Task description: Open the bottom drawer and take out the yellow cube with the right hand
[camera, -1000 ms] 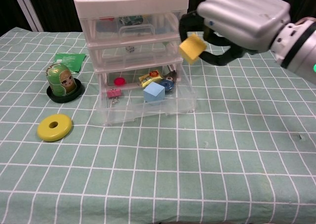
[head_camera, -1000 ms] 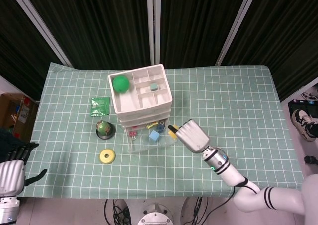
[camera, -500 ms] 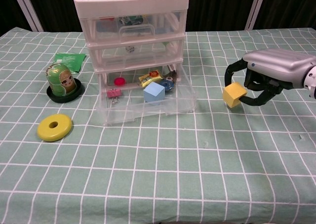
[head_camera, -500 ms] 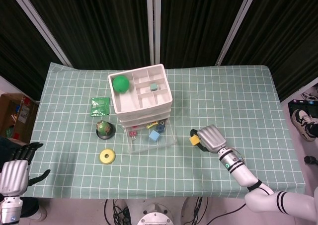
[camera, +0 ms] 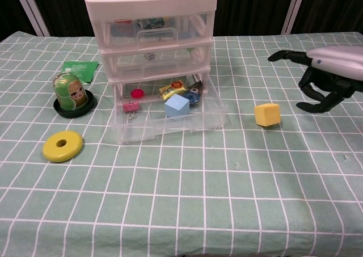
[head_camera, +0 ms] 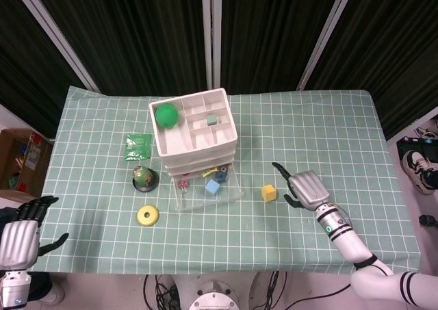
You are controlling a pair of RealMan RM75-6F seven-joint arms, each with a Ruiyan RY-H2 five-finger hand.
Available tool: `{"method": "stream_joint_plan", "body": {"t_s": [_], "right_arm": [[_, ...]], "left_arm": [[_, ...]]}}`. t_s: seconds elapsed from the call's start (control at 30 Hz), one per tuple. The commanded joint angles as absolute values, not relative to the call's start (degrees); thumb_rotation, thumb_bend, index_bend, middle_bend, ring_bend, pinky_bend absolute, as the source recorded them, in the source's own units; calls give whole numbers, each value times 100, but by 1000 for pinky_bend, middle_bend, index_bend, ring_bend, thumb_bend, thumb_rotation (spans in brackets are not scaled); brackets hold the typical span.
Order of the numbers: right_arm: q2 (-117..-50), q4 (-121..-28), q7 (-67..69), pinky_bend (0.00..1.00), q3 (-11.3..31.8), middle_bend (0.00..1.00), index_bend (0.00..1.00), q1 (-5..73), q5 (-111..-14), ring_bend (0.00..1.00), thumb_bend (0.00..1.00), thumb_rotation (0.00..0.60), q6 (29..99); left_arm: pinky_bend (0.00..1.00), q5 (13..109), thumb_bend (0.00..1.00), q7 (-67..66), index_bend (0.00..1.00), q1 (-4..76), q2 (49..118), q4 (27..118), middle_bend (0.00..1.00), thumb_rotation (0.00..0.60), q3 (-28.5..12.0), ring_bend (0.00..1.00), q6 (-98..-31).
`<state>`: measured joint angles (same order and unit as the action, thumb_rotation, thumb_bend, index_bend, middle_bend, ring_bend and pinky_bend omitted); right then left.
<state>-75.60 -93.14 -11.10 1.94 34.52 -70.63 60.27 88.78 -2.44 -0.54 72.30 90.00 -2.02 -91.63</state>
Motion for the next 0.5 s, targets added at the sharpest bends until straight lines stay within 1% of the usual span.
{"method": "stream_joint_plan", "body": {"t_s": [0.03, 0.1, 0.13, 0.17, 0.2, 0.27, 0.37, 0.5], "right_arm": [[-7151, -9595, -646, 513, 126, 327, 0, 2804, -7425, 338, 291, 600, 6961], [-6992, -9629, -308, 219, 64, 177, 0, 2437, -7612, 119, 292, 600, 7467], [-6936, -9632, -166, 136, 25, 138, 0, 2294, -7706, 67, 292, 600, 7653], [-6874, -9632, -20, 46, -16, 78, 0, 2147, -7787, 14, 292, 600, 7834], [-6787, -9627, 184, 8, -81, 39, 0, 1939, -7892, 0, 292, 600, 8082], [-6693, -9591, 445, 0, -177, 3, 0, 1682, -8046, 0, 291, 600, 8362], [-6588, -9473, 816, 0, -343, 0, 0, 1286, -8215, 0, 290, 600, 8711], [-6599, -9263, 1155, 0, -469, 0, 0, 939, -8452, 0, 290, 600, 8993]], "left_arm": [[208, 8846, 124, -304, 224, -30, 7290, 8920, 197, 600, -242, 180, -9162], [208, 8821, 124, -349, 224, -10, 7337, 8868, 197, 600, -263, 180, -9149], [208, 8814, 124, -367, 224, -2, 7353, 8847, 197, 600, -268, 180, -9139], [208, 8808, 125, -387, 224, 7, 7367, 8830, 197, 600, -271, 180, -9128], [208, 8799, 125, -419, 224, 19, 7381, 8810, 197, 600, -276, 180, -9113], [208, 8782, 124, -471, 224, 36, 7398, 8790, 197, 600, -282, 180, -9090], [208, 8754, 124, -492, 224, 59, 7416, 8806, 197, 600, -290, 180, -9051], [208, 8747, 125, -513, 224, 86, 7443, 8843, 197, 600, -285, 180, -9016]]}}
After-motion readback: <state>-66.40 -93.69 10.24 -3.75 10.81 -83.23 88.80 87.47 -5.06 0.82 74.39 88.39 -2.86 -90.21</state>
